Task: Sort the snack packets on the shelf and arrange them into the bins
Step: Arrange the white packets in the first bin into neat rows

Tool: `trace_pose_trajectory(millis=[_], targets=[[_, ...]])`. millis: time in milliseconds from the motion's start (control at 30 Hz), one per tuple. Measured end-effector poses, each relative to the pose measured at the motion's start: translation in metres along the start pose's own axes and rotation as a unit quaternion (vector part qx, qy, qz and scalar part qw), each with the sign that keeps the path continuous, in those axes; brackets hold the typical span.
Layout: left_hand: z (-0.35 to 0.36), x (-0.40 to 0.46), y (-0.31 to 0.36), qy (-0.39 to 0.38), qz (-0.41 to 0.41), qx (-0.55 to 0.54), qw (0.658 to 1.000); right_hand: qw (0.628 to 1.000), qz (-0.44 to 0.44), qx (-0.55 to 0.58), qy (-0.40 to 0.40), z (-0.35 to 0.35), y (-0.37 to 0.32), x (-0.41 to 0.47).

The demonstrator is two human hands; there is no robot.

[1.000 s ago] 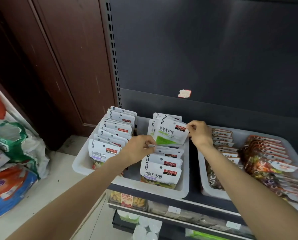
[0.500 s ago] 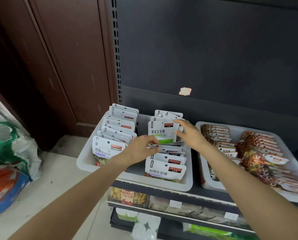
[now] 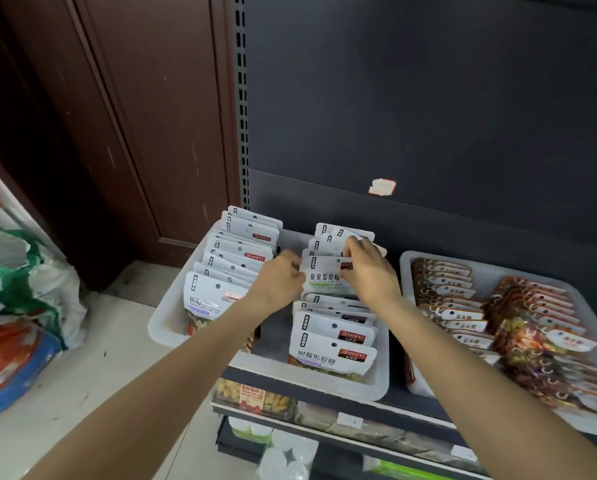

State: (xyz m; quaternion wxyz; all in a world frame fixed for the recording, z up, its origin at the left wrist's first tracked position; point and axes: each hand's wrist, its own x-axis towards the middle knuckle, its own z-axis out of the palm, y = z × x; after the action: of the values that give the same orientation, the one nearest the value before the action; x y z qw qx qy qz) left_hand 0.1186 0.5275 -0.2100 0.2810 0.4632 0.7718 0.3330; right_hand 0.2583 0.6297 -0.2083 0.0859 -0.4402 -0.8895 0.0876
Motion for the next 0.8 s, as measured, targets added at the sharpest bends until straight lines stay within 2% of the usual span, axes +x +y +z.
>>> trace_pose_trajectory(millis=[100, 200, 367, 467, 533, 600, 667, 800], targets=[[0.002, 0.018, 0.003, 0.04, 0.014, 0.045, 0.998, 0.998, -0.012, 0.039, -0.037, 0.006, 0.006, -0.011], [0.006, 0.031, 0.011, 0.001, 0.035, 0.089, 0.995, 0.996, -0.008, 0.062, -0.063, 0.004, 0.01, -0.014], [0.004, 0.044, 0.02, 0.076, 0.044, 0.083, 0.993, 1.0, -0.008, 0.025, -0.013, -0.001, 0.013, -0.022], [0.002, 0.052, 0.021, 0.021, 0.045, 0.106, 0.993, 1.0, -0.006, 0.003, 0.003, -0.002, 0.015, -0.03], [0.003, 0.058, 0.021, -0.02, 0.028, 0.159, 0.987, 1.0, -0.002, -0.008, 0.003, -0.001, 0.015, -0.034], [0.002, 0.063, 0.02, -0.017, 0.014, 0.164, 0.986, 1.0, 0.009, -0.014, -0.012, -0.002, 0.015, -0.037], [0.001, 0.064, 0.021, -0.005, 0.005, 0.118, 0.993, 0.999, 0.025, -0.021, -0.03, -0.006, 0.016, -0.037], [0.0, 0.061, 0.022, -0.021, 0.051, 0.109, 0.992, 0.998, 0.046, -0.019, -0.025, -0.014, 0.017, -0.035]])
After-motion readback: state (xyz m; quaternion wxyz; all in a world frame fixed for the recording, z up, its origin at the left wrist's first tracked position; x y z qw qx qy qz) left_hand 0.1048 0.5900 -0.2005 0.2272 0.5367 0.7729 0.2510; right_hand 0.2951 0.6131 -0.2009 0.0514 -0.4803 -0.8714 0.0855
